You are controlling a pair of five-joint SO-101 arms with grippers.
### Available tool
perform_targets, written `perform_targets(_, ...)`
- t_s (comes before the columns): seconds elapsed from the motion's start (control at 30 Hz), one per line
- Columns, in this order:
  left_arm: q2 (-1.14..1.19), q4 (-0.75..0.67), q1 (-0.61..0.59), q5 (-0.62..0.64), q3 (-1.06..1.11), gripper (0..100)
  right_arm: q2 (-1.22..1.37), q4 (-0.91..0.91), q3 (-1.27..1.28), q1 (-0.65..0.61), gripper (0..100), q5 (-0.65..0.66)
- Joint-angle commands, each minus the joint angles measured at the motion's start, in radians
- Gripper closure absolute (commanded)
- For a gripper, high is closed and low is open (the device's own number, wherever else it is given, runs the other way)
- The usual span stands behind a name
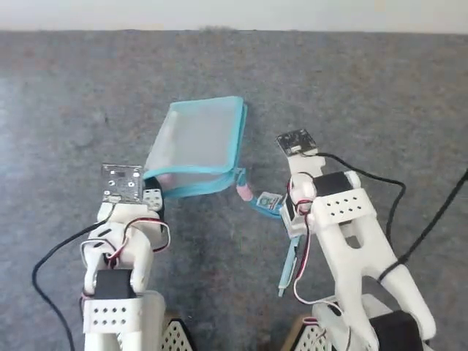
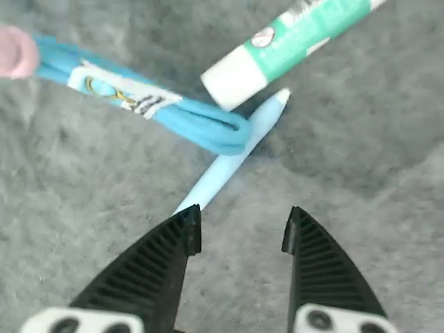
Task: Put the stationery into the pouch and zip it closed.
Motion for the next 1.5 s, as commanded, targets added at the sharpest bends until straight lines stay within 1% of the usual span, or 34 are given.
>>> perform_targets(0.0, 0.003, -0.041, -0.02, 0.02, -0.051, 99, 0.074, 0.019, 0.008, -0.064, 80.1, -0.014)
perform_targets(0.1, 0.003, -0.043, -0.011, 0.015, -0.042, 99, 0.17, 0.016, 0.011, -0.076, 80.1, -0.018)
perform_targets(0.2, 0.003, -0.044, -0.008, 0.015, -0.041, 99, 0.22, -0.002, 0.011, -0.079, 80.2, -0.069)
perform_targets(0.37, 0.003, -0.044, -0.008, 0.014, -0.039, 99, 0.22, -0.102, 0.054, -0.085, 86.8, -0.087)
perform_targets(0.4, 0.003, -0.044, -0.008, 0.014, -0.039, 99, 0.22, -0.12, 0.068, -0.093, 86.4, -0.091)
perform_targets(0.5, 0.003, -0.044, -0.008, 0.014, -0.038, 99, 0.225, -0.166, 0.091, -0.143, 84.5, -0.153)
perform_targets(0.57, 0.003, -0.043, -0.008, 0.014, -0.038, 99, 0.234, -0.185, 0.097, -0.171, 84.2, -0.164)
perform_targets(0.67, 0.003, -0.041, -0.008, 0.014, -0.038, 99, 0.232, -0.194, 0.109, -0.163, 84.5, -0.163)
perform_targets(0.73, 0.003, -0.041, -0.008, 0.014, -0.038, 99, 0.231, -0.193, 0.109, -0.125, 85.7, -0.16)
perform_targets(0.77, 0.003, -0.041, -0.008, 0.014, -0.038, 99, 0.226, -0.193, 0.109, -0.094, 88.2, -0.149)
perform_targets(0.9, 0.003, -0.041, -0.008, 0.014, -0.036, 99, 0.222, -0.186, 0.071, 0.064, 99.6, 0.017)
perform_targets(0.97, 0.003, -0.04, -0.008, 0.014, -0.036, 99, 0.222, -0.174, 0.028, 0.153, 98.6, 0.066)
perform_targets(1.03, 0.003, -0.04, -0.008, 0.014, -0.036, 99, 0.222, -0.147, -0.035, 0.234, 99.3, 0.078)
perform_targets(1.13, 0.003, -0.04, -0.008, 0.014, -0.036, 99, 0.231, -0.111, -0.143, 0.317, 99.2, 0.103)
perform_targets(1.2, 0.003, -0.04, -0.008, 0.014, -0.036, 99, 0.232, -0.108, -0.206, 0.325, 99.1, 0.132)
perform_targets(1.33, 0.003, -0.038, -0.008, 0.014, -0.035, 99, 0.234, -0.107, -0.267, 0.306, 97.2, 0.137)
perform_targets(1.4, 0.003, -0.038, -0.008, 0.014, -0.035, 99, 0.234, -0.107, -0.269, 0.305, 92.1, 0.104)
perform_targets(1.47, 0.003, -0.038, -0.008, 0.014, -0.035, 99, 0.234, -0.107, -0.269, 0.308, 83.1, 0.032)
